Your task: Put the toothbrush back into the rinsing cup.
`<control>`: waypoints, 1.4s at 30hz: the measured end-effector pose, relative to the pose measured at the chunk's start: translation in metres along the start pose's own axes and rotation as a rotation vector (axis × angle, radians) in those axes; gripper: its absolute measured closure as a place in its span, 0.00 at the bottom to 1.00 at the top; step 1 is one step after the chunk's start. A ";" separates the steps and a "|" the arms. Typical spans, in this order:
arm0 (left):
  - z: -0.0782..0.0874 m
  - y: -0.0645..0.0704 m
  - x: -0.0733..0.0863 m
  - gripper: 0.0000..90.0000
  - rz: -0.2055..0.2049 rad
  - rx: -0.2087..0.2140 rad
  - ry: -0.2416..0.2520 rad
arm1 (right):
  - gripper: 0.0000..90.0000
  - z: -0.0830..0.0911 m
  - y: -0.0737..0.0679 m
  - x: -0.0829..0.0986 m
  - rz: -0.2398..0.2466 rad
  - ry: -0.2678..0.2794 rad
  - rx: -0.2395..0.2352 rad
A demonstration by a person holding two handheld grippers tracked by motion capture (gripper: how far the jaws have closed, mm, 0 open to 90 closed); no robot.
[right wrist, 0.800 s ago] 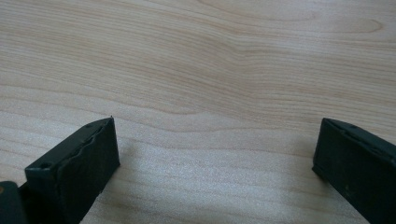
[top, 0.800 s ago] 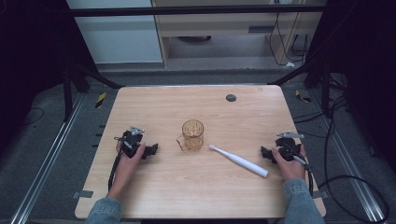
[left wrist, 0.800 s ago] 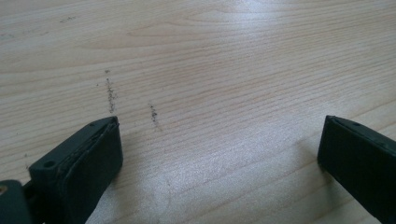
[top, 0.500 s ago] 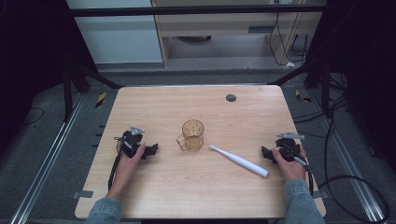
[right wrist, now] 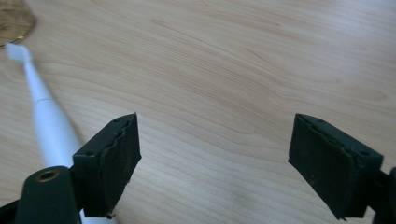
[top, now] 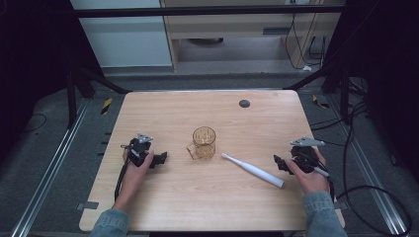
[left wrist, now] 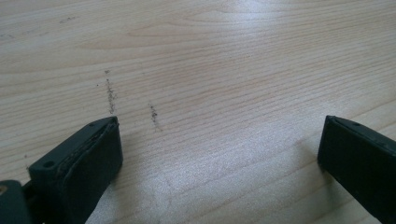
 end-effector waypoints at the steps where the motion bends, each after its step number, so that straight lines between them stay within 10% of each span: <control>1: 0.000 0.000 0.000 0.00 -0.002 0.001 -0.002 | 0.20 0.003 -0.007 -0.003 0.018 -0.006 -0.010; 14: 0.000 0.000 0.000 0.00 -0.003 0.002 -0.001 | 0.25 0.007 -0.064 -0.004 0.202 -0.112 -0.093; 42: 0.000 -0.001 0.000 0.00 -0.005 0.003 -0.003 | 0.40 -0.009 -0.108 -0.007 0.370 -0.269 -0.166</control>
Point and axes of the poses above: each handheld gripper's, and its own axes: z roughly backward along the jaws, x roughly out of its underside, y roughly to its right, the point moved 6 cm from there along -z, roughly forward along the jaws, and after that the axes turned 13 degrees about -z, right-handed, at the moved point
